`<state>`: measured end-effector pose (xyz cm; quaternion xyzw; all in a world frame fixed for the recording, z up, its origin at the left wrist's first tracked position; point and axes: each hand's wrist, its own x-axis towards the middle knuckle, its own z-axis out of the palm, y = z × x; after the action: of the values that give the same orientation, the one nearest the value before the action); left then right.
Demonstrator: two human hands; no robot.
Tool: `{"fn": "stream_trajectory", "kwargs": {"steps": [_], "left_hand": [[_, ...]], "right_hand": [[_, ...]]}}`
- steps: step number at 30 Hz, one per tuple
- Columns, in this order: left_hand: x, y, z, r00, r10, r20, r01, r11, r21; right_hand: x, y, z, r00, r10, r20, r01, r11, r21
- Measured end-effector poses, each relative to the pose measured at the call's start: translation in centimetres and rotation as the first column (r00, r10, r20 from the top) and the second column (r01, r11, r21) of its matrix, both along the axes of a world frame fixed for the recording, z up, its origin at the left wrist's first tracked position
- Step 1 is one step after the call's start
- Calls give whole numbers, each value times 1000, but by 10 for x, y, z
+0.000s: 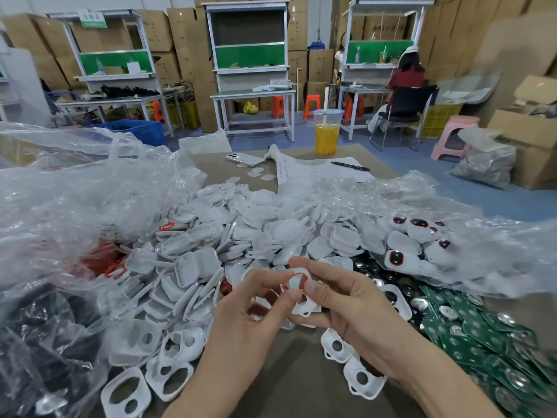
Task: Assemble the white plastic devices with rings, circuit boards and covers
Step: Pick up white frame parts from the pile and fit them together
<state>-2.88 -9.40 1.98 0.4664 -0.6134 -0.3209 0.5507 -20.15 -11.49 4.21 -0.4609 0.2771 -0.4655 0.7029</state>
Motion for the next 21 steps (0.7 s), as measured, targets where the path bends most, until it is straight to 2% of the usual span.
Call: {"fn": "stream_trajectory", "kwargs": {"steps": [4, 8, 14, 21], "left_hand": [[0, 0, 3, 999, -25, -44, 27, 998, 48], [0, -2, 9, 977, -91, -190, 110, 990, 92], [4, -2, 10, 937, -151, -315, 212, 962, 171], [7, -3, 7, 916, -175, -360, 257, 947, 194]], "right_hand": [[1, -1, -2, 999, -28, -18, 28, 1000, -6], [0, -2, -3, 999, -47, -23, 47, 999, -14], [-1, -1, -5, 1000, -20, -21, 19, 999, -27], [-2, -2, -6, 1000, 11, -13, -12, 999, -34]]}}
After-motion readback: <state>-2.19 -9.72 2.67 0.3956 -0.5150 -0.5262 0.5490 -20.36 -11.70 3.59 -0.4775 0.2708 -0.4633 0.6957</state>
